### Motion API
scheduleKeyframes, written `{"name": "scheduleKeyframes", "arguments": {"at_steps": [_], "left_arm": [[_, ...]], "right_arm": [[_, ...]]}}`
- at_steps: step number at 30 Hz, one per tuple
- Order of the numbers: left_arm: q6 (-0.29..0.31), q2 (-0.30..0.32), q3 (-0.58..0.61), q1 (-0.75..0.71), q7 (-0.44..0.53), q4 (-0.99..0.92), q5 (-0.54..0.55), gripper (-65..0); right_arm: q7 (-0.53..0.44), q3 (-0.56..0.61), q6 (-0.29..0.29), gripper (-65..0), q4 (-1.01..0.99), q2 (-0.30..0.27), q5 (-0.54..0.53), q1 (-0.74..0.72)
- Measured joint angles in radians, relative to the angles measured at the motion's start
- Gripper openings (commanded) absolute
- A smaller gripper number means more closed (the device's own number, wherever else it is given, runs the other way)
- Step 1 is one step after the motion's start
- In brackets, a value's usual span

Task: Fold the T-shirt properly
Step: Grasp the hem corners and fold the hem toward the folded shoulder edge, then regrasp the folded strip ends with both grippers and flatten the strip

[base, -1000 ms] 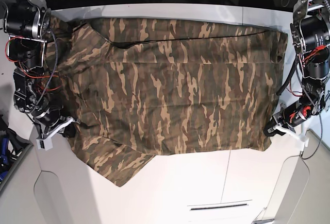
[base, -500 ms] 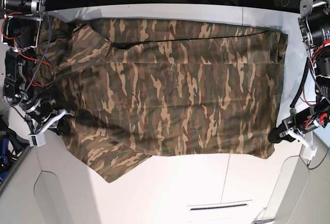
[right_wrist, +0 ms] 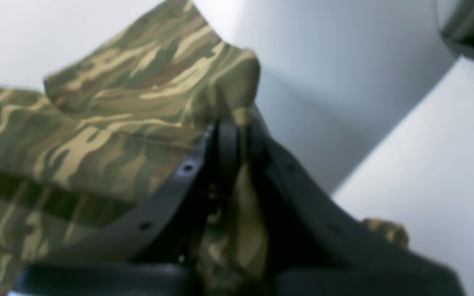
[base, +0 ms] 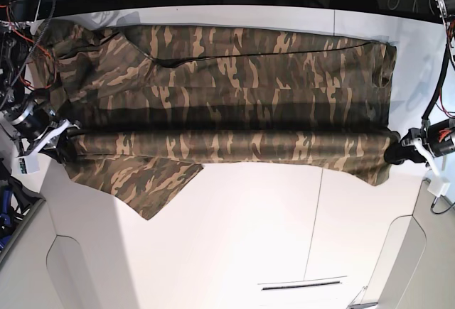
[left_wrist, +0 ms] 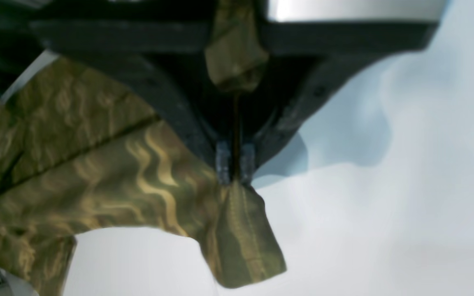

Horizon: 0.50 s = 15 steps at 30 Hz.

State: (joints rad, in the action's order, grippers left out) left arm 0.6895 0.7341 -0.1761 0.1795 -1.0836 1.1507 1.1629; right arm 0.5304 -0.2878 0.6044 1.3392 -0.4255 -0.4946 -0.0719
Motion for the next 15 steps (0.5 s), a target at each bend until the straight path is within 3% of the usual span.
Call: {"name": "scheduleKeyframes", "arguments": {"at_steps": [7,15], "left_arm": [[0.000,0.003,0.003,-0.143,-0.004,0.138,0.001,-65.0],[0.000,0.003,0.003,-0.245,-0.007,0.157,-0.003,-65.0]], "right_arm": [[0.012,-0.058,-0.002,-65.0,0.010,-0.002,-0.014,0.094],[0.008,-0.059,-0.006,-65.0,0.009,-0.001,-0.018,0.172]]}}
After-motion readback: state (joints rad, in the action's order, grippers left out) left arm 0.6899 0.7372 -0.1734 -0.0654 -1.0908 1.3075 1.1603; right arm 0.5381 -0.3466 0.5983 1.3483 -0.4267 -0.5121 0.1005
